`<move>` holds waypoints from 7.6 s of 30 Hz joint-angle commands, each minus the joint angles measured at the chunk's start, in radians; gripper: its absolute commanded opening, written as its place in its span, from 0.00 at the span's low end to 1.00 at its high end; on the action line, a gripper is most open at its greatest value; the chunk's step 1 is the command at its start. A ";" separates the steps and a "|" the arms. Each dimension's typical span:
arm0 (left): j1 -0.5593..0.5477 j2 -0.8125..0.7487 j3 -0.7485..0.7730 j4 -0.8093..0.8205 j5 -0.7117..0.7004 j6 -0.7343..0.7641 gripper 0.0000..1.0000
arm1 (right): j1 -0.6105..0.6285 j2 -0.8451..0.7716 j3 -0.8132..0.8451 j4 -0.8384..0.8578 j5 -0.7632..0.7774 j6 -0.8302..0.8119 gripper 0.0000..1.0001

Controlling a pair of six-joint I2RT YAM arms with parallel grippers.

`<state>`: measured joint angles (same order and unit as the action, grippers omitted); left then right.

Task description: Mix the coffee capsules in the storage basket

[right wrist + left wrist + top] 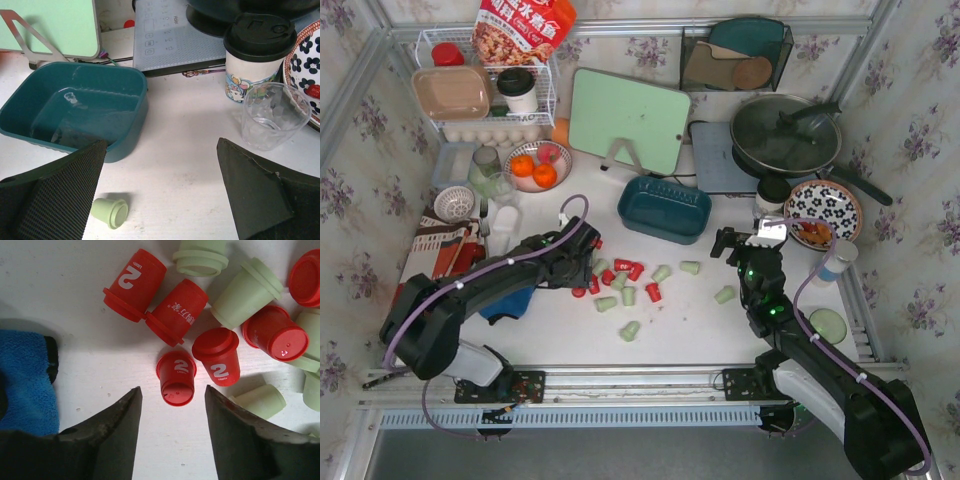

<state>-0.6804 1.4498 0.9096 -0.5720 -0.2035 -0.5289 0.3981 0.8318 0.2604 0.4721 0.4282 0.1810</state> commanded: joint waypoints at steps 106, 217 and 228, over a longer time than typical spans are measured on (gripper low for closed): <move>0.051 -0.396 0.252 -0.300 0.176 0.371 0.64 | 0.043 0.304 0.214 -0.286 -0.369 -0.194 0.75; 0.193 -0.698 0.098 -0.266 0.345 0.351 0.75 | 0.156 0.512 0.643 -0.789 0.326 0.539 0.76; 0.193 -0.695 0.098 -0.264 0.346 0.351 0.75 | 0.158 0.429 0.549 -1.059 0.302 0.833 0.71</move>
<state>-0.4892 0.7540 1.0084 -0.8566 0.1318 -0.1780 0.5545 1.2728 0.8295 -0.4667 0.7288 0.8761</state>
